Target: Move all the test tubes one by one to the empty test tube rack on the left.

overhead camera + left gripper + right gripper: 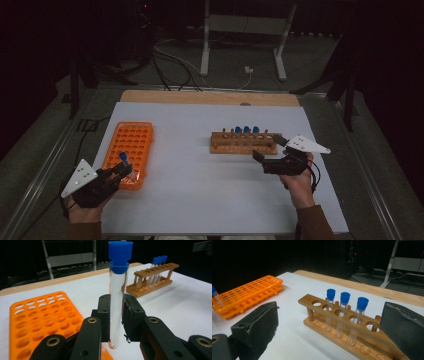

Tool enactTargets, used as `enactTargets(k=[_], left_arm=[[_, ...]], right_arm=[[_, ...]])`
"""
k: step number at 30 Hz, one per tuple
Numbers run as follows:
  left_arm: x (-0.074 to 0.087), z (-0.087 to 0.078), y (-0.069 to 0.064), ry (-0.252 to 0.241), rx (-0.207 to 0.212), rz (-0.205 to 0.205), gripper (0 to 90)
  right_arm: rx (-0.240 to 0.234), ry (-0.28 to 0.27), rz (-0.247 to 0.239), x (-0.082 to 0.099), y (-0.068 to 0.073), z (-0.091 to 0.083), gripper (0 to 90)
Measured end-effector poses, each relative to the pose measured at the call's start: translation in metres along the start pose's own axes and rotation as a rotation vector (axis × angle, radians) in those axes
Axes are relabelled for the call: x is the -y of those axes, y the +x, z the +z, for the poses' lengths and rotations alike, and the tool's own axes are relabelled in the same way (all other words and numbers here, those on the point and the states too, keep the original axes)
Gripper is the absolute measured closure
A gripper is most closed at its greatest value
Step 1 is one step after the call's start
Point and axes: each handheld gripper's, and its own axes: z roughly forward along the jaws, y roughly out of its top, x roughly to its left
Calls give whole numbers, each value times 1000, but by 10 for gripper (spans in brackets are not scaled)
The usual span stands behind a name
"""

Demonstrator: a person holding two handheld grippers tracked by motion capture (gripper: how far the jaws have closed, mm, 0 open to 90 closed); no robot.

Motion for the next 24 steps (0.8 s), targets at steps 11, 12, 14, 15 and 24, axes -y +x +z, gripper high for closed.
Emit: enactTargets(k=[11, 12, 14, 15, 24], left_arm=[[15, -2, 13, 16, -54, -28, 780], [16, -2, 14, 19, -62, -25, 780], [17, -2, 16, 18, -80, -29, 780], [18, -2, 17, 15, -84, -33, 780], [29, 7, 24, 57, -88, -52, 780]], right_arm=[[-7, 4, -1, 0, 1, 1, 22], [-8, 3, -1, 0, 1, 1, 22], [-8, 1, -1, 0, 2, 0, 22], [-10, -2, -1, -1, 2, 0, 22], [-16, -4, 0, 0, 2, 1, 22]])
